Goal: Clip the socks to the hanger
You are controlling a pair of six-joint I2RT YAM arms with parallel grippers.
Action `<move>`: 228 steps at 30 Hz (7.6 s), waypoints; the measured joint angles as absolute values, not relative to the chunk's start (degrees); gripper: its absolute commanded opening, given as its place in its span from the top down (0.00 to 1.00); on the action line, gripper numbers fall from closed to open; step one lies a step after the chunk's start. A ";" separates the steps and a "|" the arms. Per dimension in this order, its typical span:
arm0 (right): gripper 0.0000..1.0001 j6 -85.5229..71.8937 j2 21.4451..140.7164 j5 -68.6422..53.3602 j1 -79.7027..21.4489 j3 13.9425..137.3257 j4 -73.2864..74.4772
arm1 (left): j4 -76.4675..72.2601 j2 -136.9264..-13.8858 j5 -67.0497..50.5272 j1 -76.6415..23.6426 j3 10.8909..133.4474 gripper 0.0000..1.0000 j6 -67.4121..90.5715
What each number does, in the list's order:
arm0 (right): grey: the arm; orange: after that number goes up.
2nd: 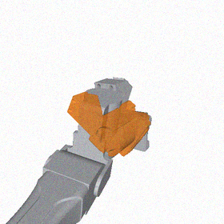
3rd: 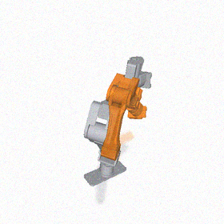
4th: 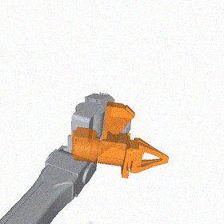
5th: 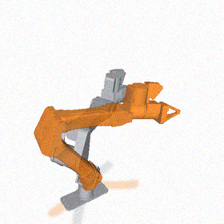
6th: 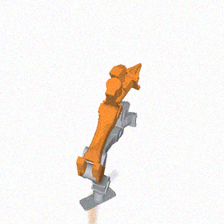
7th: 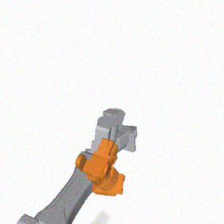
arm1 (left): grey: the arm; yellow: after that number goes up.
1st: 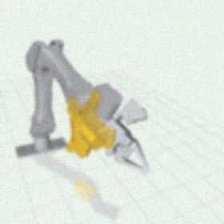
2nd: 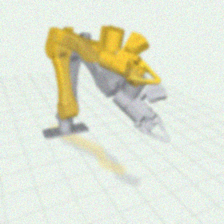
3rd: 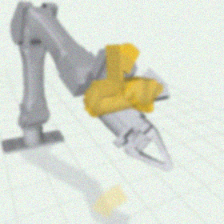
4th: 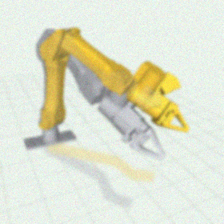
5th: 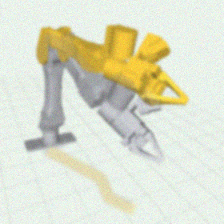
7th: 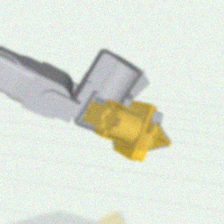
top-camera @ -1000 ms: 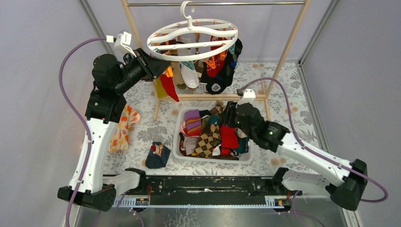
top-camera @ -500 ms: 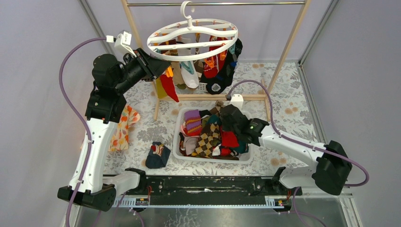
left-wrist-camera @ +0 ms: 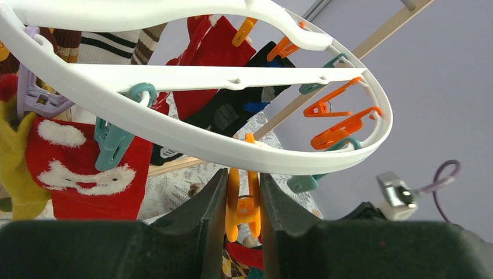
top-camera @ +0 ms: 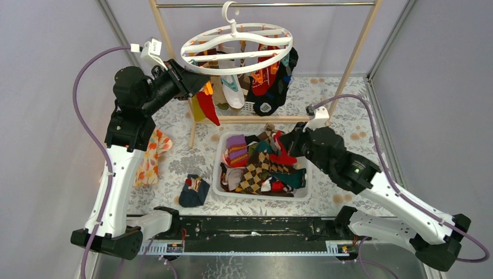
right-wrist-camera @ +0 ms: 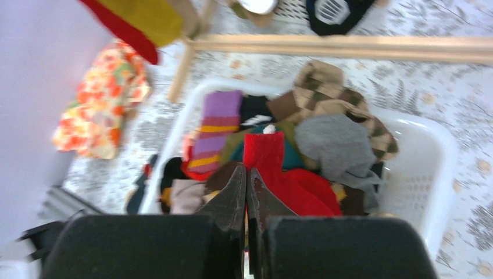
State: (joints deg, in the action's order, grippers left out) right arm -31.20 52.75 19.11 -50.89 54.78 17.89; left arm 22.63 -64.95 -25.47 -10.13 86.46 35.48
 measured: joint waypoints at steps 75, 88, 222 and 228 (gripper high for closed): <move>1.00 -69.43 76.62 -39.62 -34.37 45.43 -66.35 | 19.25 -65.93 -32.99 -10.13 87.72 0.95 42.61; 1.00 -75.00 93.97 -39.55 -39.27 58.30 -88.60 | 13.41 -65.93 -38.22 -10.13 84.73 0.97 47.94; 0.00 -31.64 83.31 -25.76 -37.95 63.96 -50.63 | 16.21 -64.97 -44.60 -8.93 83.11 0.48 39.11; 0.00 -43.51 89.69 -31.24 -33.54 65.93 -65.98 | 16.21 -64.97 -44.60 -8.93 83.11 0.50 39.13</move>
State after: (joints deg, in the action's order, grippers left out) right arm -43.51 89.69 -31.24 -33.54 65.93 -65.98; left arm 16.21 -64.97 -44.60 -8.93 83.11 39.13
